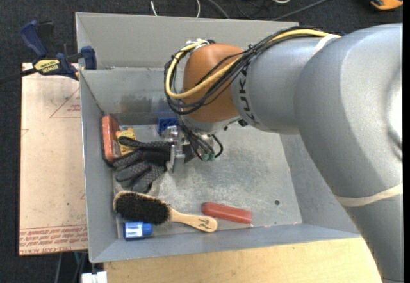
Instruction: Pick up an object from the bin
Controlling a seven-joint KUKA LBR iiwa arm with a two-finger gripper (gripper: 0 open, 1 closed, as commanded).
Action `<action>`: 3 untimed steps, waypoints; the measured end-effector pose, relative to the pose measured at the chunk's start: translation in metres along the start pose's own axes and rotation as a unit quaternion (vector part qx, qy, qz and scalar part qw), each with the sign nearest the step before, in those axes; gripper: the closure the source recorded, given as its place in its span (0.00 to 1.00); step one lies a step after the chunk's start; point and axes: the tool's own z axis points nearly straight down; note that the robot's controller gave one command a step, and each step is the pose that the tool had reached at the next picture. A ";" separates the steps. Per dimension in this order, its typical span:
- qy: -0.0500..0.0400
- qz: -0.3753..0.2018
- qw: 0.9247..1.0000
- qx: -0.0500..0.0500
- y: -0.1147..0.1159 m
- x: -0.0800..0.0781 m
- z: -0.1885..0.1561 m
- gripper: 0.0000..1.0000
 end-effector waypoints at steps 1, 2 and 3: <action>0.002 -0.010 1.000 0.000 0.006 -0.005 -0.068 1.00; 0.005 -0.017 1.000 0.000 0.013 0.003 -0.158 1.00; 0.002 -0.015 1.000 0.000 0.013 -0.002 -0.153 1.00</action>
Offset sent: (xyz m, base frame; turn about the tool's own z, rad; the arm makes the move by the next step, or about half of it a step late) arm -0.0114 0.0114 0.1598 -0.0349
